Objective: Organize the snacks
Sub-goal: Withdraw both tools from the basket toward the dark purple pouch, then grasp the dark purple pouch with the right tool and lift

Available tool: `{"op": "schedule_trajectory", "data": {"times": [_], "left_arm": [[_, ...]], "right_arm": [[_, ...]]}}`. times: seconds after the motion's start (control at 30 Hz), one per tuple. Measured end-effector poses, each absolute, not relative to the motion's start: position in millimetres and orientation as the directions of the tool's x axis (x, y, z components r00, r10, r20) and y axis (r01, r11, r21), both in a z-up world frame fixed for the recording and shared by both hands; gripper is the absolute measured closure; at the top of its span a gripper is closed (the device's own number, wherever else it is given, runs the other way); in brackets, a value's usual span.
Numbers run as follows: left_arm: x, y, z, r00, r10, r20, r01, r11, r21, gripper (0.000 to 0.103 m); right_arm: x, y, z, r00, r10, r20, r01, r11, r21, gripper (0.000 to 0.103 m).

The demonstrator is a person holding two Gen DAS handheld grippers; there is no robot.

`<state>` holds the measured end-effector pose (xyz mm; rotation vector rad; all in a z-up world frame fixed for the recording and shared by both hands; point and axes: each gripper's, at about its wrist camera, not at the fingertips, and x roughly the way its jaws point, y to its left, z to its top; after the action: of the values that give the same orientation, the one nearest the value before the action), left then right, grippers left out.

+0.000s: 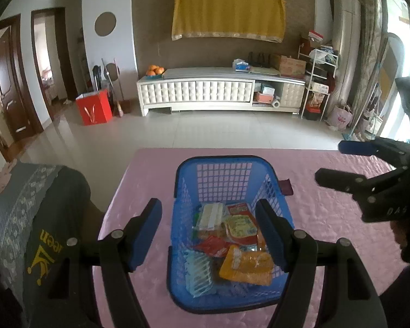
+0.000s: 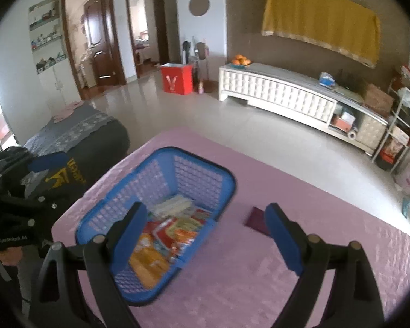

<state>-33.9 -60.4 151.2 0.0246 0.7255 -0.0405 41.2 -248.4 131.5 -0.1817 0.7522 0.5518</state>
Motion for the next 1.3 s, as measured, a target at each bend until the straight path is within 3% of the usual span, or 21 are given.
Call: {"op": "schedule_trajectory", "data": {"times": [0.2,0.43,0.63,0.8,0.9,1.3], "left_arm": [[-11,-78,144,0.697,-0.060,-0.714,0.094,0.996,0.008,0.034],[13,-93,127,0.665,-0.028,-0.747,0.096,0.994,0.048,0.034],[36,-94,99,0.607,0.010,-0.795,0.043,0.998,0.046,0.026],[59,-92,80,0.559,0.074,-0.826,0.024,0.994,0.105,0.013],[72,-91,70,0.536,0.093,-0.839,0.021,0.992,0.123,0.000],[104,-88,37,0.509,0.183,-0.841,-0.013,0.979,0.205,0.000]], "right_arm": [[63,-273,112,0.578,0.371,-0.726,-0.472,0.879,0.073,0.012],[87,-287,83,0.542,0.319,-0.777,-0.486,0.874,0.020,0.012],[112,-284,54,0.494,0.301,-0.815,-0.523,0.852,-0.002,0.012],[129,-282,32,0.447,0.302,-0.842,-0.556,0.831,0.003,0.012],[138,-277,15,0.407,0.310,-0.859,-0.591,0.807,0.011,0.012],[181,-272,-42,0.329,0.329,-0.885,-0.711,0.703,-0.003,0.012]]}}
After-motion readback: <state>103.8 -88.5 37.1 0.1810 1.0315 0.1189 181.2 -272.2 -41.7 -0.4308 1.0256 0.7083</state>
